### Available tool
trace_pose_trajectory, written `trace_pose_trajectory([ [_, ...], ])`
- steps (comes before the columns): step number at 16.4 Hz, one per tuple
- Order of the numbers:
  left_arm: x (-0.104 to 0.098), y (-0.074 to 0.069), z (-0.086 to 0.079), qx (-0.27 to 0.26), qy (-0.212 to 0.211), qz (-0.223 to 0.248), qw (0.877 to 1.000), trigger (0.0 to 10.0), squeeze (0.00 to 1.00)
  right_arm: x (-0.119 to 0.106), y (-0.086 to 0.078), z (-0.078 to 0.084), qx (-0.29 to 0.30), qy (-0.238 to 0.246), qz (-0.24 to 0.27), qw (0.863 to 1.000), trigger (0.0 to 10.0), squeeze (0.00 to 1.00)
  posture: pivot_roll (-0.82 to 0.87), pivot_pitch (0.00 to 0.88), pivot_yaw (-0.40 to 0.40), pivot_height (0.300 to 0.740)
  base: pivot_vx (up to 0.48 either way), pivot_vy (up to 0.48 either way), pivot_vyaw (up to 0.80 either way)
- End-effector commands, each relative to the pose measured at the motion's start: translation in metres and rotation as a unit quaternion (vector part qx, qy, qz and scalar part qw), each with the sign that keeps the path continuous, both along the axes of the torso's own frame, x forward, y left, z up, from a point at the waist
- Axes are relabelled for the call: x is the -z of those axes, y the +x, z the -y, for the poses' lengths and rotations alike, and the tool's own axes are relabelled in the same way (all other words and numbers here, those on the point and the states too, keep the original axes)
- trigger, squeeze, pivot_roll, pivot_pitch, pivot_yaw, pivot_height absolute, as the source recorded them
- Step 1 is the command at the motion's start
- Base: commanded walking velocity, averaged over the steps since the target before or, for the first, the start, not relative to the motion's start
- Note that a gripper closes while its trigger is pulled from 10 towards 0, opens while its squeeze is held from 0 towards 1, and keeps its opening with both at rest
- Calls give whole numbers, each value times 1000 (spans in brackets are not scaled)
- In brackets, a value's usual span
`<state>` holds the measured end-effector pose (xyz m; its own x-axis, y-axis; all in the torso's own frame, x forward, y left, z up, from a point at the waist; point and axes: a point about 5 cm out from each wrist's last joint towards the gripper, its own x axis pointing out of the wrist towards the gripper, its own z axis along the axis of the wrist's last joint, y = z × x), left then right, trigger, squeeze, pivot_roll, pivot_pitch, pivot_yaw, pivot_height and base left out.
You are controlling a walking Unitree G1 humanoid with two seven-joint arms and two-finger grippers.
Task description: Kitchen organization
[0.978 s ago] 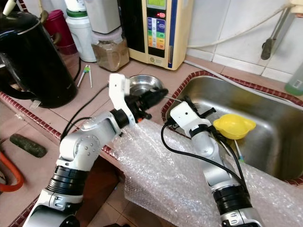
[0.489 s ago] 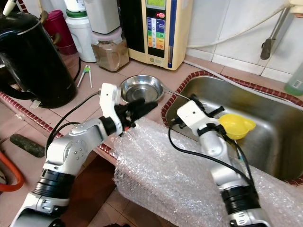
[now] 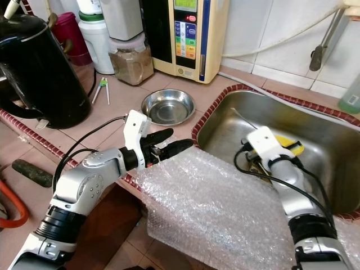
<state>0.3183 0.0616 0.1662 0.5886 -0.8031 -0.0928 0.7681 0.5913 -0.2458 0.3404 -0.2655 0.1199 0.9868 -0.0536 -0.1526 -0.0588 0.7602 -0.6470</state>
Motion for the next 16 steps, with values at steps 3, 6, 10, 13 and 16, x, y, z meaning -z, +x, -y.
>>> trace_pose_trajectory([
  [3, 1, -1, 0, 3, 10, 10, 1000, 10000, 1000, 5, 0, 12, 18, 26, -24, 999, 10000, 1000, -65, 85, 100, 740, 0, 0, 0],
  [6, 1, 1, -1, -7, 11, 13, 1000, 10000, 1000, 13, 1, 7, 8, 45, -41, 998, 10000, 1000, -64, 81, 92, 740, 0, 0, 0],
  [10, 0, 6, -3, -34, 3, 19, 999, 10000, 1000, 19, -1, 4, 5, 84, -52, 995, 10000, 1000, -68, 76, 89, 740, 0, 0, 0],
  [13, 0, 8, -4, -42, 3, 20, 999, 10000, 1000, 19, -3, 5, -1, 94, -50, 994, 10000, 1000, -70, 72, 91, 740, 0, 0, 0],
  [16, 0, 23, -17, -128, 5, 29, 991, 10000, 1000, 3, 0, -2, -23, 128, 9, 991, 10000, 1000, -71, 70, 93, 740, 0, 0, 0],
])
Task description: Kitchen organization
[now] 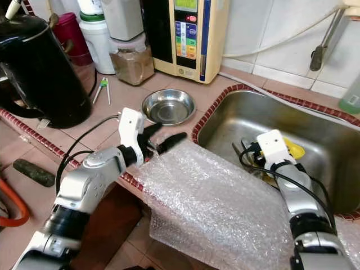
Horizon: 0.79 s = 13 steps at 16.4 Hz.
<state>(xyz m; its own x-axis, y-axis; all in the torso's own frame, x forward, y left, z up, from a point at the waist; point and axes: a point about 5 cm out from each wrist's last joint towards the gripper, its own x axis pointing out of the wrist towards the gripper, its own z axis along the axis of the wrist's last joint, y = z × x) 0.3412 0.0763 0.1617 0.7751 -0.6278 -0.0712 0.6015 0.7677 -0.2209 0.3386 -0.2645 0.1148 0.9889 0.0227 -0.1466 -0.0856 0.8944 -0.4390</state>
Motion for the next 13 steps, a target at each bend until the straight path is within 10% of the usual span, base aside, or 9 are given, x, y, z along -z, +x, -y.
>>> trace_pose_trajectory([
  [1, -5, 12, -14, -65, 2, 11, 998, 10000, 1000, -15, 2, -14, -26, 19, 46, 998, 10000, 1000, -74, 69, 94, 740, 0, 0, 0],
  [6, 5, 38, -39, -216, -46, -48, 974, 10000, 1000, -42, -37, -89, -185, 50, 133, 972, 10000, 1000, -109, 79, 104, 740, 0, 0, 0],
  [11, 5, 53, -32, -247, -88, -101, 960, 10000, 1000, -51, -75, -118, -208, 55, 143, 966, 10000, 1000, -153, 105, 133, 740, 0, 0, 0],
  [12, 2, 56, -28, -246, -101, -107, 958, 10000, 851, -53, -82, -121, -206, 59, 141, 967, 10000, 1000, -160, 108, 139, 740, 0, 0, 0],
  [13, -3, 60, -23, -246, -109, -109, 957, 10000, 267, -54, -87, -121, -201, 52, 140, 968, 10000, 1000, -168, 110, 147, 740, 0, 0, 0],
])
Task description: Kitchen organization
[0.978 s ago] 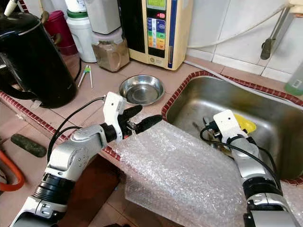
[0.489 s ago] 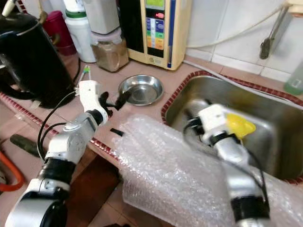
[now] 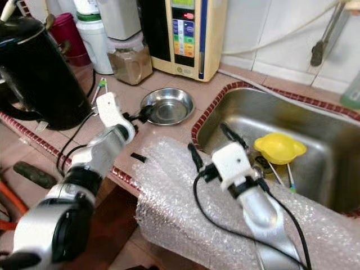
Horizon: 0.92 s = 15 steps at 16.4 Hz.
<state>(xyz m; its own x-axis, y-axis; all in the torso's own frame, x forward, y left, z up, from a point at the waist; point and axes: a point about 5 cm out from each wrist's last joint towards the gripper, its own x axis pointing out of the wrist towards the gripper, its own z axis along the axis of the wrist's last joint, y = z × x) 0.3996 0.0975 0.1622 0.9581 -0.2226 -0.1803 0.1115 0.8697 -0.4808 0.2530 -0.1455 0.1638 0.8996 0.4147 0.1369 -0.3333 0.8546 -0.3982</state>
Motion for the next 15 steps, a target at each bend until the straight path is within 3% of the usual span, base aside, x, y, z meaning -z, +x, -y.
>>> trace_pose_trajectory([
  [1, -4, 3, 0, -10, -6, 0, 1000, 10000, 0, -5, -3, -1, 3, 0, 6, 1000, 10000, 1000, -169, 110, 149, 740, 0, 0, 0],
  [2, -2, 4, 1, -24, -22, -26, 999, 10000, 0, -8, -5, 0, 13, 1, 5, 1000, 10000, 59, -178, 111, 158, 740, 0, 0, 0],
  [3, 0, 4, 0, -29, -23, -37, 999, 10000, 0, -9, -6, 0, 15, 2, 6, 1000, 10000, 0, -179, 111, 159, 740, 0, 0, 0],
  [4, 1, 4, 0, -34, -22, -47, 998, 5843, 0, -12, -7, -1, 16, 4, 6, 1000, 10000, 0, -181, 111, 161, 740, 0, 0, 0],
  [5, 5, 4, -2, -41, -17, -64, 997, 392, 0, -16, -8, -5, 13, 4, 8, 1000, 10000, 0, -180, 112, 159, 740, 0, 0, 0],
  [6, 7, 4, -4, -43, -2, -73, 996, 0, 0, -17, -8, -6, 11, 2, 7, 1000, 10000, 0, -177, 112, 157, 740, 0, 0, 0],
  [10, 13, 4, -19, -66, 20, -92, 993, 0, 0, -17, -8, -12, -3, -8, 0, 1000, 10000, 0, -163, 111, 149, 740, 0, 0, 0],
  [15, 23, 0, -25, -58, 51, -103, 992, 0, 0, -16, -4, -16, -17, -20, -2, 1000, 10000, 0, -140, 103, 135, 740, 0, 0, 0],
])
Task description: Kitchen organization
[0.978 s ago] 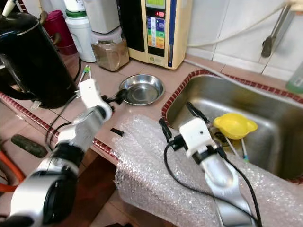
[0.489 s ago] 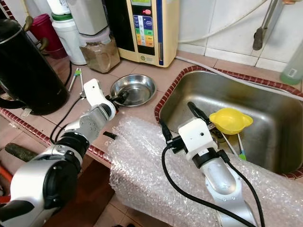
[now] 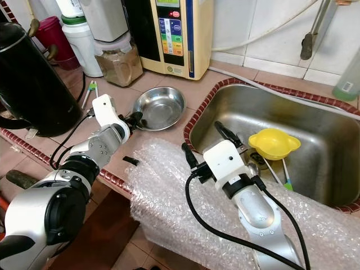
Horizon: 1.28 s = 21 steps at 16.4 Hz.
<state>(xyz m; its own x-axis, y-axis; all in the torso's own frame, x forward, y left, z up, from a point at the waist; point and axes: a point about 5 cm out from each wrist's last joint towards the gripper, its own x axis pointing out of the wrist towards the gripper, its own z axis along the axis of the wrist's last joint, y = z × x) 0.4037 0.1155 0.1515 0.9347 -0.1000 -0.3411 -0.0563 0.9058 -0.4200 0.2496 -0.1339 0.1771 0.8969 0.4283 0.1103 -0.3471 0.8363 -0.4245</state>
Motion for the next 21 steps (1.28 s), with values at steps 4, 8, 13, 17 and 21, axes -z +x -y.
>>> trace_pose_trajectory([
  [4, 8, -2, -13, -1, 25, -22, 999, 0, 0, -2, 2, -6, -14, -6, 3, 1000, 10000, 0, -131, 98, 134, 740, 0, 0, 0],
  [8, 1, 0, -20, 27, 43, -3, 999, 0, 0, -1, 3, -6, -16, -6, 3, 1000, 10000, 0, -123, 92, 131, 740, 0, 0, 0],
  [13, 16, -7, -32, 26, 57, -4, 998, 0, 0, 2, 2, -9, -55, -3, -18, 998, 10000, 0, -112, 74, 108, 740, 0, 0, 0],
  [17, 15, -9, -28, 36, 73, 32, 996, 0, 0, 7, 1, -9, -72, -15, -32, 997, 10000, 0, -108, 58, 89, 740, 0, 0, 0],
  [21, 17, -14, -17, 35, 53, 68, 996, 0, 0, 8, 3, -8, -73, -21, -33, 997, 10000, 0, -113, 45, 77, 740, 0, 0, 0],
])
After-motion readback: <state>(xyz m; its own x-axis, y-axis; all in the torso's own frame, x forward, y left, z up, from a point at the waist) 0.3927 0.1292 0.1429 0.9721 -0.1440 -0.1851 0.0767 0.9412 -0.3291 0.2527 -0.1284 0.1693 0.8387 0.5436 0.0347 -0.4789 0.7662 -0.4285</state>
